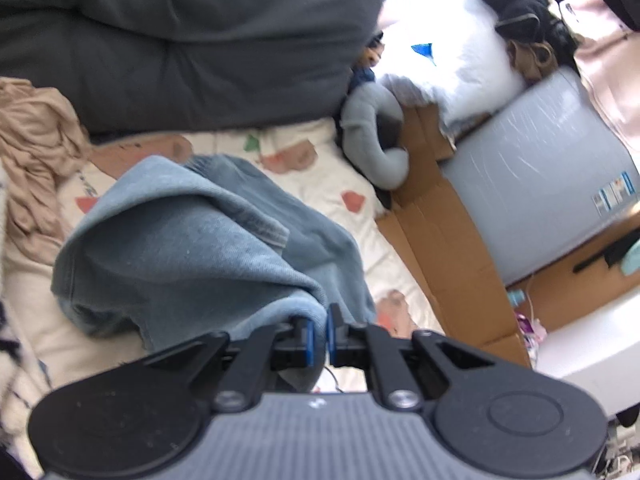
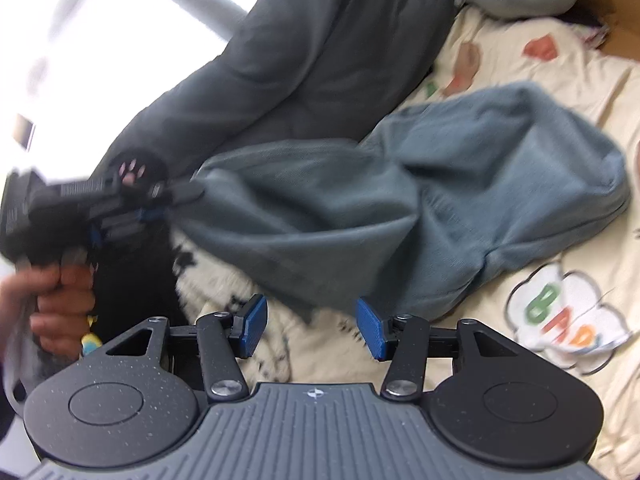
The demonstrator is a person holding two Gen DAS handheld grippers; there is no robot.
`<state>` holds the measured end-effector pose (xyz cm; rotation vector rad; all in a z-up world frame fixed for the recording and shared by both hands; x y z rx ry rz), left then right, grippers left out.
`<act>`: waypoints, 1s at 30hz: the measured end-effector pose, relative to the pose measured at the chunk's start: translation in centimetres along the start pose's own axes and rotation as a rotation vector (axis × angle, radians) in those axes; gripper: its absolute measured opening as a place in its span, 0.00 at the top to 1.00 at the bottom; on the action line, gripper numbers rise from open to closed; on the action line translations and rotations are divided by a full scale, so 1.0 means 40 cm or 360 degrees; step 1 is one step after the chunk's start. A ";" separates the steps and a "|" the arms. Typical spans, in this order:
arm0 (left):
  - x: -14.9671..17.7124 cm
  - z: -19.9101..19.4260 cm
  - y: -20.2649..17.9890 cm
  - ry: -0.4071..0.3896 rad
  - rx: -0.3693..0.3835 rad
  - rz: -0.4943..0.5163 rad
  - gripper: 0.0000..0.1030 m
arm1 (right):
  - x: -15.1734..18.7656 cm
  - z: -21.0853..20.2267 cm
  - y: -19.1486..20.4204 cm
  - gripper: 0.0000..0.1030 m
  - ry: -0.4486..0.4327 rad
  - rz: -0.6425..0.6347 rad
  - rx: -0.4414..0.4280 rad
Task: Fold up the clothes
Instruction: 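Grasp a jeans leg with the right gripper, then lay the jeans flat with the right gripper while the left gripper releases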
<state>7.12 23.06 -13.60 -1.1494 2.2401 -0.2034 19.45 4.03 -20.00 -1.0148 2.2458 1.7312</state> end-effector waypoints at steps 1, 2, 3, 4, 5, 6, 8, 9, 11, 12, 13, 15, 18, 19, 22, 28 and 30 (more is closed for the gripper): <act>0.007 0.006 -0.013 0.0015 0.0015 0.0008 0.94 | 0.013 0.009 0.002 0.45 0.0015 -0.0012 -0.0016; 0.013 0.013 -0.025 0.0031 0.0028 0.0009 0.94 | 0.025 0.018 0.003 0.44 0.0019 -0.0025 -0.0029; 0.019 0.021 -0.037 0.0047 0.0040 0.0010 0.94 | 0.036 0.027 0.004 0.41 0.0023 -0.0038 -0.0042; 0.026 0.030 -0.048 0.0063 0.0050 0.0012 0.94 | 0.048 0.037 0.003 0.39 0.0024 -0.0054 -0.0042; 0.032 0.038 -0.059 0.0077 0.0060 0.0015 0.94 | 0.059 0.048 -0.001 0.37 0.0020 -0.0074 -0.0018; 0.039 0.046 -0.069 0.0089 0.0072 0.0018 0.94 | 0.069 0.060 -0.007 0.36 0.0016 -0.0091 0.0016; 0.050 0.062 -0.084 0.0119 0.0092 0.0014 0.94 | 0.089 0.085 -0.021 0.36 0.0013 -0.0115 0.0050; 0.056 0.071 -0.090 0.0138 0.0100 0.0005 0.94 | 0.099 0.098 -0.028 0.36 0.0014 -0.0126 0.0059; 0.062 0.085 -0.100 0.0164 0.0108 -0.0006 0.94 | 0.118 0.125 -0.042 0.36 0.0017 -0.0148 0.0080; 0.065 0.092 -0.107 0.0173 0.0108 0.0003 0.94 | 0.126 0.143 -0.049 0.36 0.0024 -0.0160 0.0095; 0.067 0.097 -0.112 0.0182 0.0111 0.0004 0.94 | 0.133 0.158 -0.056 0.36 0.0025 -0.0168 0.0112; 0.070 0.108 -0.123 0.0204 0.0120 0.0009 0.93 | 0.143 0.183 -0.073 0.36 0.0005 -0.0170 0.0150; 0.078 0.128 -0.140 0.0233 0.0141 0.0002 0.93 | 0.150 0.220 -0.099 0.36 -0.0026 -0.0165 0.0188; 0.081 0.134 -0.145 0.0245 0.0150 -0.0005 0.93 | 0.149 0.232 -0.109 0.36 -0.0036 -0.0160 0.0193; 0.091 0.150 -0.155 0.0270 0.0159 -0.0012 0.93 | 0.146 0.268 -0.138 0.54 -0.0039 -0.0140 0.0195; 0.081 0.153 -0.146 0.0233 0.0124 0.0014 0.91 | 0.161 0.232 -0.177 0.92 0.0007 -0.0143 0.0233; 0.082 0.155 -0.136 0.0227 0.0093 0.0005 0.91 | 0.171 0.200 -0.187 0.92 0.0013 -0.0121 0.0249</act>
Point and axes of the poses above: each gripper's, at about its wrist camera, not at the fingertips, and z roughly the way its jaws point, y to its left, x to its underside, the point moved 4 cm from there along z, roughly the way its jaws point, and after that the axes turned 15 degrees about -x, right-handed, at the moved point
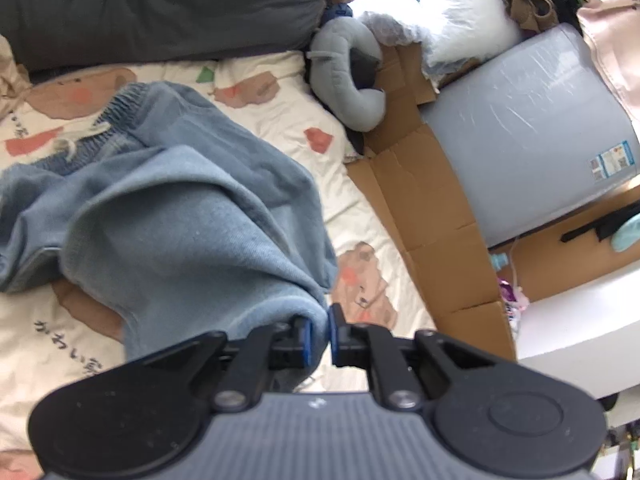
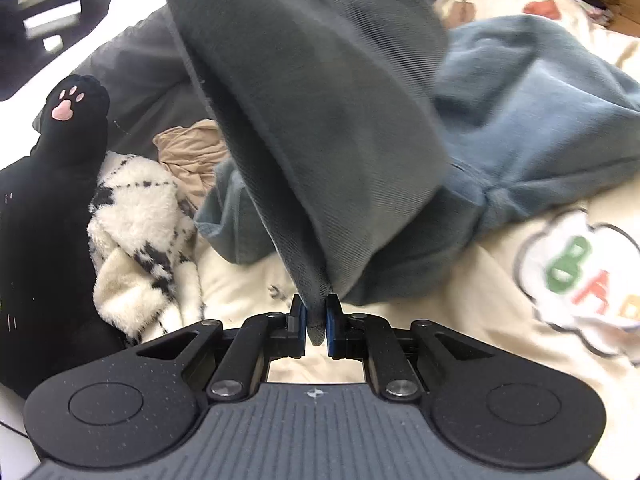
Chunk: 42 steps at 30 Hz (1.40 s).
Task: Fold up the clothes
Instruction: 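Lay the jeans flat with the right gripper while the left gripper releases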
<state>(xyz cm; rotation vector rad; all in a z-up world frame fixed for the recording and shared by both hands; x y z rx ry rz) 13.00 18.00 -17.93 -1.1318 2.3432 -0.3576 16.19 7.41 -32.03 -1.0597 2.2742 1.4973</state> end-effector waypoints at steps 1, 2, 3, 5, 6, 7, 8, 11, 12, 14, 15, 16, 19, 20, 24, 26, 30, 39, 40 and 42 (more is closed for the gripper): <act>0.001 0.001 0.005 -0.0003 -0.0015 -0.0006 0.91 | 0.005 -0.018 -0.006 0.92 0.0002 0.0010 0.0005; 0.003 0.001 0.011 -0.0002 -0.0025 -0.0011 0.91 | 0.010 -0.037 -0.011 0.92 0.0004 0.0016 0.0012; 0.006 0.001 0.016 -0.0002 -0.0035 -0.0017 0.91 | 0.016 -0.055 -0.016 0.92 0.0008 0.0021 0.0013; 0.012 -0.002 0.023 -0.0005 -0.0046 -0.0022 0.90 | 0.028 -0.092 -0.021 0.93 0.0030 0.0022 0.0004; 0.014 -0.004 0.026 -0.0004 -0.0049 -0.0025 0.90 | 0.035 -0.109 -0.022 0.93 0.0044 0.0013 0.0014; 0.017 -0.006 0.027 0.0006 -0.0034 -0.0033 0.88 | 0.043 -0.126 -0.021 0.93 0.0060 0.0007 0.0030; 0.020 -0.010 0.028 0.0014 -0.0026 -0.0034 0.86 | 0.051 -0.142 -0.020 0.93 0.0074 0.0007 0.0047; 0.030 -0.033 0.022 -0.0011 -0.0050 0.0032 0.82 | 0.075 -0.193 -0.016 0.93 0.0110 0.0010 0.0098; 0.033 -0.039 0.022 -0.0011 -0.0045 0.0044 0.78 | 0.083 -0.214 -0.014 0.93 0.0109 0.0017 0.0117; 0.038 -0.049 0.025 -0.0015 -0.0050 0.0070 0.72 | 0.098 -0.257 -0.010 0.93 0.0108 0.0032 0.0155; 0.040 -0.054 0.029 -0.0019 -0.0062 0.0083 0.69 | 0.106 -0.278 -0.007 0.93 0.0107 0.0039 0.0174; 0.040 -0.057 0.040 -0.0025 -0.0085 0.0084 0.66 | 0.114 -0.301 -0.005 0.93 0.0104 0.0049 0.0195; 0.042 -0.067 0.074 -0.0043 -0.0153 0.0087 0.63 | 0.134 -0.378 -0.009 0.93 0.0084 0.0092 0.0291; 0.042 -0.070 0.085 -0.0049 -0.0176 0.0087 0.63 | 0.140 -0.405 -0.013 0.93 0.0073 0.0107 0.0322; 0.034 -0.077 0.165 -0.0079 -0.0307 0.0040 0.58 | 0.156 -0.512 -0.030 0.93 0.0026 0.0166 0.0450; 0.029 -0.082 0.205 -0.0100 -0.0358 0.0004 0.55 | 0.163 -0.563 -0.041 0.93 -0.0001 0.0200 0.0509; 0.028 -0.084 0.302 -0.0090 -0.0468 -0.0134 0.50 | 0.180 -0.657 -0.061 0.93 -0.0060 0.0283 0.0613; 0.015 -0.087 0.420 -0.0150 -0.0568 -0.0238 0.44 | 0.218 -0.852 -0.094 0.93 -0.0180 0.0458 0.0814; 0.011 -0.084 0.429 -0.0162 -0.0578 -0.0239 0.43 | 0.222 -0.872 -0.096 0.93 -0.0196 0.0478 0.0833; 0.005 -0.075 0.447 -0.0175 -0.0579 -0.0258 0.43 | 0.231 -0.905 -0.096 0.93 -0.0218 0.0511 0.0870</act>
Point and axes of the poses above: each gripper's, at about its wrist camera, not at the fingertips, and z roughly the way its jaws point, y to its left, x to its underside, the point moved 4 cm from there along z, roughly the way its jaws point, and after that the axes turned 15 degrees about -x, right-handed, at the moved point
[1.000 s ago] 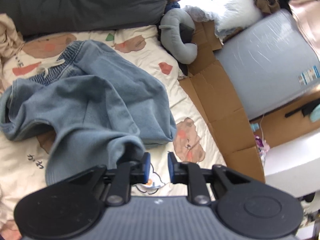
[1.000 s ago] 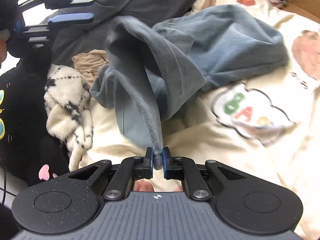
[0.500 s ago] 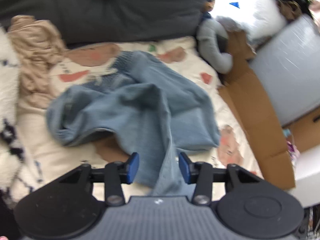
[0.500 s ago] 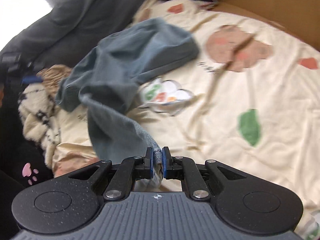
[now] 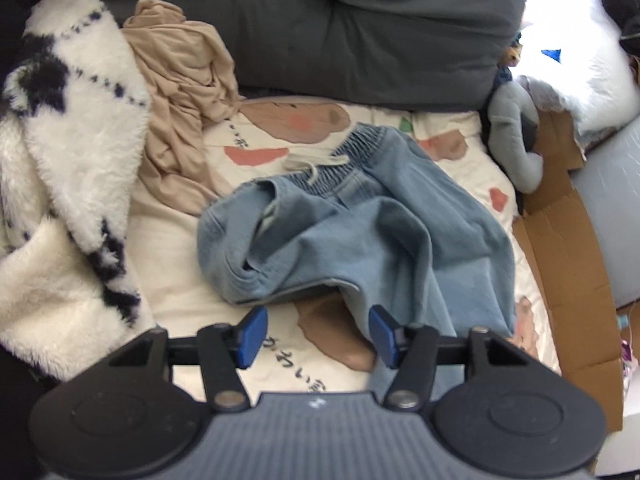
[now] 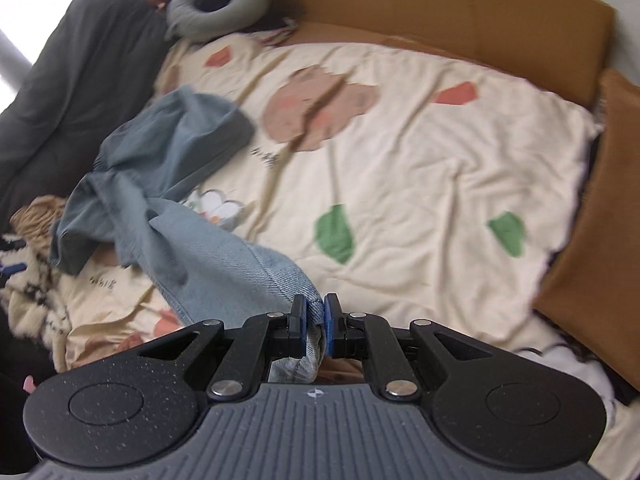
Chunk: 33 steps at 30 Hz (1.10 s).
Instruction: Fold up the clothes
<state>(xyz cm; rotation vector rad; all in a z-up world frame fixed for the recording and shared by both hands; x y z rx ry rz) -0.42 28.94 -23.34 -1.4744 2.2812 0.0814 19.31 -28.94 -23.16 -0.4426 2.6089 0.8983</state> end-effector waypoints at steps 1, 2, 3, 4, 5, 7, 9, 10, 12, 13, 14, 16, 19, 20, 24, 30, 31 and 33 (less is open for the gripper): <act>-0.005 0.010 0.005 -0.0003 -0.0001 -0.0012 0.42 | 0.001 -0.014 -0.009 0.94 -0.0008 0.0018 0.0017; -0.009 0.020 0.011 -0.0005 -0.0002 -0.0024 0.42 | 0.002 -0.028 -0.018 0.94 -0.0015 0.0034 0.0035; -0.012 0.029 0.016 -0.0005 -0.0006 -0.0037 0.42 | 0.004 -0.044 -0.027 0.94 -0.0020 0.0049 0.0055; -0.016 0.040 0.022 -0.0007 -0.0012 -0.0051 0.42 | 0.006 -0.060 -0.037 0.94 -0.0027 0.0067 0.0077; -0.020 0.050 0.028 -0.0010 -0.0018 -0.0065 0.42 | 0.008 -0.078 -0.047 0.94 -0.0033 0.0086 0.0099; -0.025 0.073 0.038 -0.0017 -0.0034 -0.0085 0.42 | 0.012 -0.116 -0.071 0.94 -0.0045 0.0121 0.0149; -0.027 0.096 0.049 -0.0006 -0.0058 -0.0122 0.42 | 0.017 -0.158 -0.095 0.94 -0.0052 0.0150 0.0201; -0.027 0.108 0.055 0.0001 -0.0065 -0.0141 0.42 | 0.021 -0.178 -0.105 0.94 -0.0055 0.0164 0.0219; -0.023 0.135 0.062 0.0017 -0.0085 -0.0152 0.42 | 0.033 -0.220 -0.121 0.94 -0.0062 0.0189 0.0256; -0.021 0.149 0.066 0.0026 -0.0095 -0.0157 0.42 | 0.039 -0.237 -0.128 0.94 -0.0063 0.0199 0.0274; -0.019 0.161 0.070 0.0039 -0.0104 -0.0165 0.42 | 0.046 -0.253 -0.134 0.94 -0.0064 0.0212 0.0290; -0.011 0.189 0.076 0.0070 -0.0103 -0.0192 0.42 | 0.059 -0.283 -0.147 0.94 -0.0067 0.0243 0.0316; 0.006 0.229 0.085 0.0110 -0.0092 -0.0239 0.43 | 0.073 -0.320 -0.158 0.94 -0.0084 0.0280 0.0364; 0.011 0.245 0.088 0.0125 -0.0087 -0.0255 0.45 | 0.076 -0.332 -0.160 0.94 -0.0089 0.0287 0.0376; 0.031 0.284 0.105 0.0180 -0.0082 -0.0333 0.87 | 0.082 -0.381 -0.164 0.94 -0.0107 0.0306 0.0422; 0.001 0.227 0.130 0.0094 -0.0040 -0.0305 0.88 | 0.085 -0.446 -0.142 0.94 -0.0135 0.0314 0.0435; -0.008 0.214 0.135 0.0075 -0.0030 -0.0306 0.88 | 0.087 -0.456 -0.137 0.94 -0.0136 0.0316 0.0435; -0.025 0.185 0.144 0.0037 -0.0006 -0.0303 0.88 | 0.094 -0.476 -0.129 0.94 -0.0136 0.0325 0.0432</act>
Point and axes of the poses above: each gripper's, at about its wrist camera, not at the fingertips, and z roughly the way its jaws point, y to its left, x to its underside, the point moved 4 cm from there along z, roughly the way its jaws point, and after that the axes turned 15 degrees about -x, right-handed, at the moved point
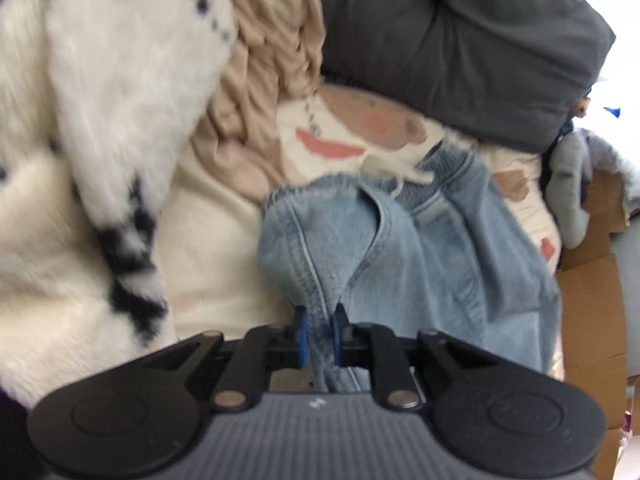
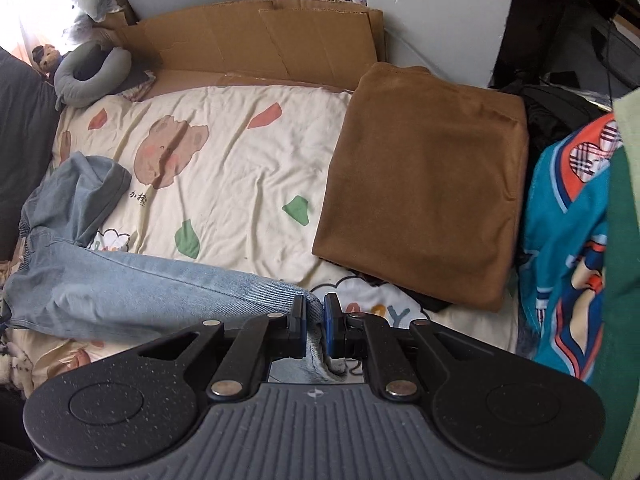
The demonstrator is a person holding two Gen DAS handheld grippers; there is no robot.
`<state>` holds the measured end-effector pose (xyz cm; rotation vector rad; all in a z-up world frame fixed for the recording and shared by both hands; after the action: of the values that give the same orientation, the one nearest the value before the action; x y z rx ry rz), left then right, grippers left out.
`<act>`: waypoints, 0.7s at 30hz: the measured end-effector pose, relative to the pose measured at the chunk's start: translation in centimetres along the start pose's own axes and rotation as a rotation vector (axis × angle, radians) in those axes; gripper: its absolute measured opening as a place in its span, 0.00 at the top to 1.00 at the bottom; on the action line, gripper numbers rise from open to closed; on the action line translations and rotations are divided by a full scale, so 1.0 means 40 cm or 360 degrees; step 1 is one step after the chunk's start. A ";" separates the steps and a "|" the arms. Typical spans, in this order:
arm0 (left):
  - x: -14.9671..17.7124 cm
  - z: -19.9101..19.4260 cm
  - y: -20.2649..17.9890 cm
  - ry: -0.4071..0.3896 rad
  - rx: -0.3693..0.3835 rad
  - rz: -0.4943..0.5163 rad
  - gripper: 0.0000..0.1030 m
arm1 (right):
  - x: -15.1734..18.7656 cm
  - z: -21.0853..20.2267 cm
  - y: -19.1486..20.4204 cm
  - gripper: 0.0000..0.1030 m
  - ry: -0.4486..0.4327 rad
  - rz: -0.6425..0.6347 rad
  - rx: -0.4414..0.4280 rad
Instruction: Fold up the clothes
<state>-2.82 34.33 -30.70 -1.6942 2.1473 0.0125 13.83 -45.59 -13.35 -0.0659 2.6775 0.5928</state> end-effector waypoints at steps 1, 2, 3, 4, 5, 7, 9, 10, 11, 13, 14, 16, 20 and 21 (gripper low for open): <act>-0.009 -0.014 0.000 -0.0014 0.0015 0.0006 0.88 | 0.004 -0.009 0.001 0.94 0.0004 -0.0001 0.0001; -0.015 -0.026 -0.004 -0.0024 0.0030 0.0013 0.88 | 0.009 -0.018 0.002 0.94 0.0008 0.0002 0.0002; -0.021 -0.037 -0.007 -0.0029 0.0043 0.0022 0.88 | 0.015 -0.025 0.001 0.94 0.0011 0.0008 0.0004; -0.025 -0.047 -0.010 -0.0031 0.0054 0.0032 0.88 | 0.021 -0.033 0.001 0.94 0.0014 0.0013 0.0007; -0.025 -0.052 -0.014 -0.0031 0.0063 0.0050 0.88 | 0.027 -0.040 -0.001 0.94 0.0015 0.0018 0.0011; -0.020 -0.055 -0.022 -0.0021 0.0069 0.0093 0.88 | 0.039 -0.044 -0.014 0.94 0.0018 0.0029 0.0033; -0.006 -0.049 -0.027 0.0004 0.0062 0.0136 0.88 | 0.052 -0.032 -0.035 0.94 0.0031 0.0051 0.0061; 0.004 -0.041 -0.028 0.0023 0.0057 0.0151 0.88 | 0.060 -0.023 -0.047 0.94 0.0039 0.0061 0.0078; 0.016 -0.036 -0.027 0.0037 0.0044 0.0179 0.88 | 0.068 -0.009 -0.061 0.94 0.0050 0.0070 0.0099; 0.042 -0.025 -0.026 0.0067 0.0016 0.0236 0.88 | 0.089 0.025 -0.094 0.93 0.0082 0.0107 0.0141; 0.052 -0.018 -0.025 0.0096 0.0000 0.0271 0.87 | 0.098 0.044 -0.108 0.91 0.0105 0.0126 0.0163; 0.055 -0.028 -0.030 0.0114 -0.0020 0.0346 0.78 | 0.111 0.077 -0.118 0.89 0.0126 0.0127 0.0201; 0.061 -0.049 -0.038 0.0151 -0.0062 0.0496 0.67 | 0.096 0.119 -0.098 0.85 0.0126 0.0067 0.0217; 0.048 -0.056 -0.043 0.0130 -0.0064 0.0494 0.62 | 0.089 0.130 -0.091 0.83 0.0124 0.0054 0.0213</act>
<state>-2.27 31.53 -28.83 -1.3875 2.4659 0.0752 12.95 -46.61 -20.50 -0.0065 2.7913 0.4277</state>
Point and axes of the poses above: each gripper's, at about its wrist camera, not at the fingertips, and z roughly the way its jaws point, y to its left, x to its underside, the point moved 4 cm from there along z, roughly the way its jaws point, and after that the axes turned 15 degrees about -x, right-handed, at the moved point
